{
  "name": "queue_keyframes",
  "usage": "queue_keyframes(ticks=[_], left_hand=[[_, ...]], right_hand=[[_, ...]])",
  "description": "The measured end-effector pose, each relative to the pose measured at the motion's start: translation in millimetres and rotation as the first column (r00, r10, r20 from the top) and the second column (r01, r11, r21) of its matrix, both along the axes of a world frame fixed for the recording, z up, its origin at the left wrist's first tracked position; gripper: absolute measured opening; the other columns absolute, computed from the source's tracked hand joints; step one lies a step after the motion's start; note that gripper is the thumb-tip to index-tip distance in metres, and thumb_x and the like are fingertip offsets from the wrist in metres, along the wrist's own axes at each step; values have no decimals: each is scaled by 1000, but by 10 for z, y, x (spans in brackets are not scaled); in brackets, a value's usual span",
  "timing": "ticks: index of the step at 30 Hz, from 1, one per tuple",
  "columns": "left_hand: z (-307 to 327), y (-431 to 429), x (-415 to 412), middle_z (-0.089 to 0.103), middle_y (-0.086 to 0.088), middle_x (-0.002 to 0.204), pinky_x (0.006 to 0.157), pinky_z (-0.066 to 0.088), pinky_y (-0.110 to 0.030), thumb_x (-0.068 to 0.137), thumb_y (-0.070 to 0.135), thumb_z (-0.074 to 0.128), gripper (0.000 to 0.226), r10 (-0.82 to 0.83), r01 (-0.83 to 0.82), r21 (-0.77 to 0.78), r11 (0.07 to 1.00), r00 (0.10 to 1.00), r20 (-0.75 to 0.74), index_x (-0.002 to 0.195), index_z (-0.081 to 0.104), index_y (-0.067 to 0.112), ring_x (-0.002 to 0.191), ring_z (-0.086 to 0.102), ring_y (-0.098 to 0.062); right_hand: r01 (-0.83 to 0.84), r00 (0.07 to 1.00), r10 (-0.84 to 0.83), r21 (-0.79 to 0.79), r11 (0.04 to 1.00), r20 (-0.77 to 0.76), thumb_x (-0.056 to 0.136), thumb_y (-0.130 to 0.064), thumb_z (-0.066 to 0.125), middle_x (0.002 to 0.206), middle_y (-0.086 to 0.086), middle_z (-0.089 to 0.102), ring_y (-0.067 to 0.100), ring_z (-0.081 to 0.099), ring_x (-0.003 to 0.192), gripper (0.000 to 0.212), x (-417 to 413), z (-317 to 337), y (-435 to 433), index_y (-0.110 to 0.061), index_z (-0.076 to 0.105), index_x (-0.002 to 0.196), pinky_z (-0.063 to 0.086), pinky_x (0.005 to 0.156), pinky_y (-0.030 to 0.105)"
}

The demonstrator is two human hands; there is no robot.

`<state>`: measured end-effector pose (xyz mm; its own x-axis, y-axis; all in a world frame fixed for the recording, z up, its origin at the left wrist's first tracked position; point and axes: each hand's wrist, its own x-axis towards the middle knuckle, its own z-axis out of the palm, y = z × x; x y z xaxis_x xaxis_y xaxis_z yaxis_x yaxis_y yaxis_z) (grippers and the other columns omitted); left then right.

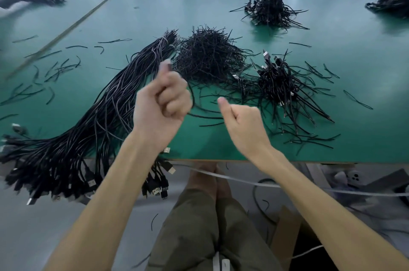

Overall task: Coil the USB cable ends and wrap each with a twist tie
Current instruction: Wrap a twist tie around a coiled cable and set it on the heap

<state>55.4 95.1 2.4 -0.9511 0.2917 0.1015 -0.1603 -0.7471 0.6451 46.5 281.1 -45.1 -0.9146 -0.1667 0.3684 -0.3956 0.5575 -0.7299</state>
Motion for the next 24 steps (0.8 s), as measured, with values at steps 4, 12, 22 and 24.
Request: queue_keyframes(ticks=[4, 12, 22, 24], left_hand=[[-96, 48, 136, 58, 8, 58, 50, 37, -14, 105, 42, 48, 43, -353, -133, -895, 425, 886, -299, 70, 65, 25, 47, 47, -6], [-473, 412, -39, 74, 1, 121, 101, 51, -26, 110, 36, 35, 50, 343, -316, -395, 863, 939, -1, 134, 60, 1, 118, 67, -11], [-91, -25, 85, 46, 10, 54, 51, 29, -21, 104, 37, 43, 45, -183, -244, -832, 498, 908, -376, 69, 63, 18, 49, 36, -10], [-165, 48, 88, 59, 7, 60, 55, 43, -27, 106, 37, 46, 43, -278, -364, -915, 173, 873, -400, 77, 68, 14, 54, 51, -14]], right_hand=[[115, 992, -113, 32, 993, -60, 109, -34, 43, 43, -3, 25, 14, 23, 42, 63, -258, 112, 112, -17, 23, 52, 21, 51, 37], [-25, 995, 18, -72, 997, -98, 108, -36, 44, 43, -10, 40, 13, 37, 43, 60, -75, 118, -272, -16, 51, 51, 33, 49, 38], [90, 980, -54, 184, 979, -193, 107, -31, 48, 45, -6, 24, 26, 31, 46, 61, -255, 162, -35, -23, 20, 53, 24, 54, 35], [103, 974, -63, 177, 979, -217, 107, -31, 49, 46, -4, 29, 30, 35, 48, 61, -264, 224, -119, -23, 21, 53, 32, 52, 43]])
